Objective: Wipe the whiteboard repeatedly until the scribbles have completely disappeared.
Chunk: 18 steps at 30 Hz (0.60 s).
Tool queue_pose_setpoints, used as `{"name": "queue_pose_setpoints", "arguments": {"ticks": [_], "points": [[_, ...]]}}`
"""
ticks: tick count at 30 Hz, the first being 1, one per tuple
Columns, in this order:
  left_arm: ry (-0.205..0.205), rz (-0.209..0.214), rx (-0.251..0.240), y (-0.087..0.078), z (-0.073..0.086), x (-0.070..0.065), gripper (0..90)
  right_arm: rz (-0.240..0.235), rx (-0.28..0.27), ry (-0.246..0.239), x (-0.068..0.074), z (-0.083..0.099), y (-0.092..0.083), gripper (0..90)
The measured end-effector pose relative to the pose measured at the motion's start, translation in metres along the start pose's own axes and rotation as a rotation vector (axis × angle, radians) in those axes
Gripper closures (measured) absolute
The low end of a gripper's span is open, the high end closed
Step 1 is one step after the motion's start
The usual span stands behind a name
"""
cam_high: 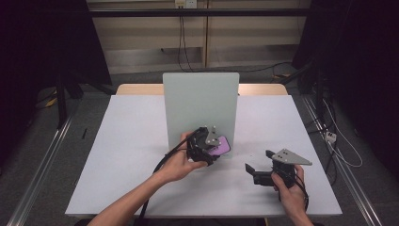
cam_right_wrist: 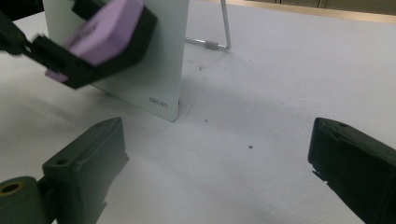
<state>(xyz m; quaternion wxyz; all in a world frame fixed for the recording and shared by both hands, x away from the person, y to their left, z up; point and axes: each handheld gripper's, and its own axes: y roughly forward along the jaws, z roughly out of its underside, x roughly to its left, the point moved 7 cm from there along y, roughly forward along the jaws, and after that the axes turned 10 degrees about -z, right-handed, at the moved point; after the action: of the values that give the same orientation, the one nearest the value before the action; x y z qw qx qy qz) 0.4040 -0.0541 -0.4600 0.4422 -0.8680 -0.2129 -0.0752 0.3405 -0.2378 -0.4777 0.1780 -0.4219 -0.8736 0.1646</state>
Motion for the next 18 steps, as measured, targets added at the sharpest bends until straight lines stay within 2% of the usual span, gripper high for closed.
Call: {"name": "queue_pose_setpoints", "arguments": {"ticks": [2,5,8,9,15,18], "points": [[0.028,0.009,0.015,0.006,-0.002,-0.006,41.1,0.001,-0.003,0.002,0.000,0.000,0.000,4.1],[0.033,0.014,0.010,0.010,-0.006,-0.010,41.1,0.000,-0.004,0.001,0.000,0.000,-0.001,4.0],[0.021,0.013,-0.003,0.008,-0.008,-0.006,41.1,-0.002,-0.005,0.000,-0.001,0.000,-0.001,4.1],[0.001,0.007,-0.019,0.006,-0.010,-0.004,41.1,0.000,-0.005,0.001,-0.001,0.000,-0.001,4.0],[-0.046,-0.052,-0.086,-0.020,-0.025,0.025,41.1,0.000,-0.003,-0.002,0.000,0.000,0.000,4.0],[-0.087,-0.079,-0.131,-0.034,-0.028,0.041,41.1,0.001,-0.001,0.001,0.000,0.000,0.000,4.0]]}}
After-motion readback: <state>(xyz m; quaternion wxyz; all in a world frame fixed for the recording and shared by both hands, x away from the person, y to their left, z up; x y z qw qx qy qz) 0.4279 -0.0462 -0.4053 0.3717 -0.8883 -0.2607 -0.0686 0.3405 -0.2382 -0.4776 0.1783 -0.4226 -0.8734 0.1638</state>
